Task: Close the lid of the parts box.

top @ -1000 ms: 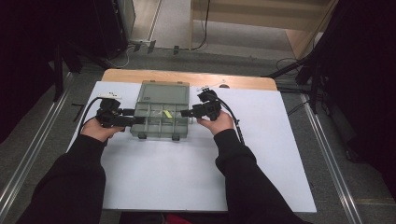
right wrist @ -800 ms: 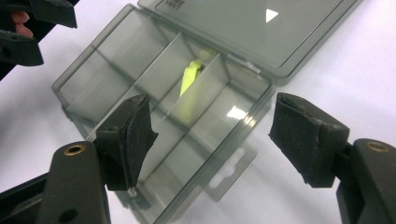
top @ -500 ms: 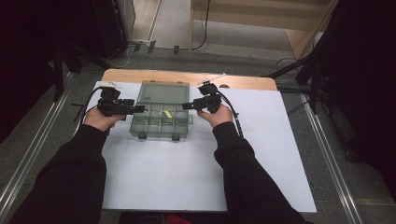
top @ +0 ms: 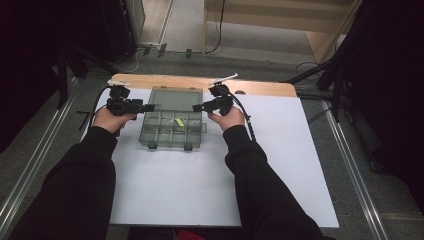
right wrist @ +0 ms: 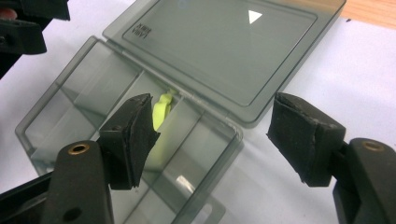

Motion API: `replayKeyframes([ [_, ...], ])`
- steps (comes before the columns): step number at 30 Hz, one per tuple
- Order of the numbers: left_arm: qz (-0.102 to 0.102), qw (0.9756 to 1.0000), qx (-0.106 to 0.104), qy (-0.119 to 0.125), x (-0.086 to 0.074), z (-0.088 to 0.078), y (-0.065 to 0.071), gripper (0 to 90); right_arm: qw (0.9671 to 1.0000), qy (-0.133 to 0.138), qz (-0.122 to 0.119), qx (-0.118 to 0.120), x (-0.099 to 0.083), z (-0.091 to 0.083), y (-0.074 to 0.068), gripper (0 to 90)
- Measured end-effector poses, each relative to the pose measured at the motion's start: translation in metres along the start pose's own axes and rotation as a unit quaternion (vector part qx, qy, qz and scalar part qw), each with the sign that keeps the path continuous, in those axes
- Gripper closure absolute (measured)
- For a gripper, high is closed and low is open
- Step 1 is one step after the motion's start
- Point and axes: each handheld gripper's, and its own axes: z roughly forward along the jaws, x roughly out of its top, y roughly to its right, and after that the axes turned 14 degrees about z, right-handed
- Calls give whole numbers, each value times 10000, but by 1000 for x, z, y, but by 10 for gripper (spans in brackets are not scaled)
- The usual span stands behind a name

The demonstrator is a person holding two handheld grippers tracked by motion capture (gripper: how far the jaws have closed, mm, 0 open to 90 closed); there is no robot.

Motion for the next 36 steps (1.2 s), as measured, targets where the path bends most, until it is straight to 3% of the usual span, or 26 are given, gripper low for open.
replayKeyframes([
  [10,-10,9999,128,-76,6,11,-8,295,9999,-38,116,-109,10,10,-2,309],
  [13,74,9996,213,-143,10,16,-9,295,9998,41,132,-144,14,13,0,313],
  [16,-21,9996,263,-63,12,20,-12,296,9997,43,129,-203,15,18,0,313],
  [21,-15,9989,393,-238,12,30,-16,299,9994,55,153,-292,15,30,0,314],
  [24,-114,9989,411,-190,10,34,-18,299,9991,95,106,-400,15,35,0,311],
  [27,-58,9983,555,-174,9,38,-18,299,9987,92,112,-493,15,39,1,312],
  [32,-187,9978,616,-160,7,44,-19,299,9981,145,232,-554,15,44,7,312],
  [36,-273,9972,673,-174,5,50,-19,298,9971,175,81,-739,13,50,5,305],
])
